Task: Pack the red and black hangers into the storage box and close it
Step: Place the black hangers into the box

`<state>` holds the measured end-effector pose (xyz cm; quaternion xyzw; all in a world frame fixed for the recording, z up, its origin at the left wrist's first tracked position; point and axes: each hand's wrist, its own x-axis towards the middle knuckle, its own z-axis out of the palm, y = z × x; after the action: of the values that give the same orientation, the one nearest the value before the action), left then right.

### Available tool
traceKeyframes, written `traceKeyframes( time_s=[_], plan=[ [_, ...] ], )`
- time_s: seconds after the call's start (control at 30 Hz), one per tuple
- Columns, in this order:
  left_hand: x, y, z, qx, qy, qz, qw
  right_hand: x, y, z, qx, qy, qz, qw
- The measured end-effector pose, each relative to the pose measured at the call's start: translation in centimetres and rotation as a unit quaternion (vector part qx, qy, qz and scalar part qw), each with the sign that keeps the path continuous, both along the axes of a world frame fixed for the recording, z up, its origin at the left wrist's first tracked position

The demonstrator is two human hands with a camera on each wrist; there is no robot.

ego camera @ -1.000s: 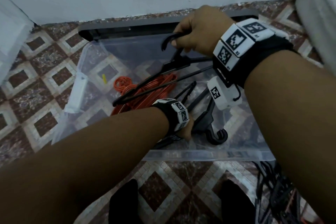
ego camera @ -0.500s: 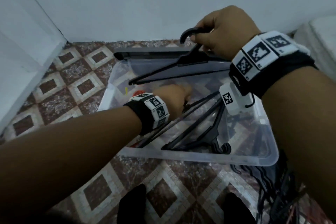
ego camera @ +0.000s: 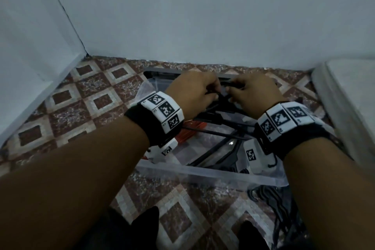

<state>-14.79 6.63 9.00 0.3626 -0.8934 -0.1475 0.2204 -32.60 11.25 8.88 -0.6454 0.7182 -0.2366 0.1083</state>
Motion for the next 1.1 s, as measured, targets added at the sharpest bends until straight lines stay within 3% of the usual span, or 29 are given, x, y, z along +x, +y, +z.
traceKeyframes(
  time_s=[0.33, 0.5, 0.57, 0.67, 0.7, 0.97, 1.1],
  plan=[
    [-1.0, -1.4, -1.3, -0.046, 0.062, 0.003, 0.997, -0.4, -0.8, -0.6, 0.112, -0.094, 0.094, 0.985],
    [-1.6, -2.2, -2.8, -0.022, 0.108, 0.003, 0.994, -1.2, -1.4, -1.0, 0.078, -0.058, 0.094, 0.991],
    [-1.1, -2.8, -3.6, 0.042, 0.064, -0.002, 0.997, -1.7, -1.5, -1.1, 0.07, -0.061, 0.083, 0.992],
    [-0.1, -3.5, -5.3, 0.087, -0.16, -0.047, 0.982, -2.4, -1.6, -0.9, 0.042, -0.107, 0.071, 0.991],
    [0.0, -3.6, -5.9, 0.082, -0.202, -0.056, 0.974, -2.6, -1.7, -0.8, 0.029, -0.117, 0.068, 0.99],
    [0.7, -4.7, -6.5, 0.04, -0.185, -0.041, 0.981, -4.4, -1.1, -0.8, -0.023, -0.134, 0.041, 0.99],
    [0.9, -5.1, -6.3, 0.034, -0.211, -0.038, 0.976, -4.5, -0.8, -1.1, -0.025, -0.045, 0.058, 0.997]
  ],
)
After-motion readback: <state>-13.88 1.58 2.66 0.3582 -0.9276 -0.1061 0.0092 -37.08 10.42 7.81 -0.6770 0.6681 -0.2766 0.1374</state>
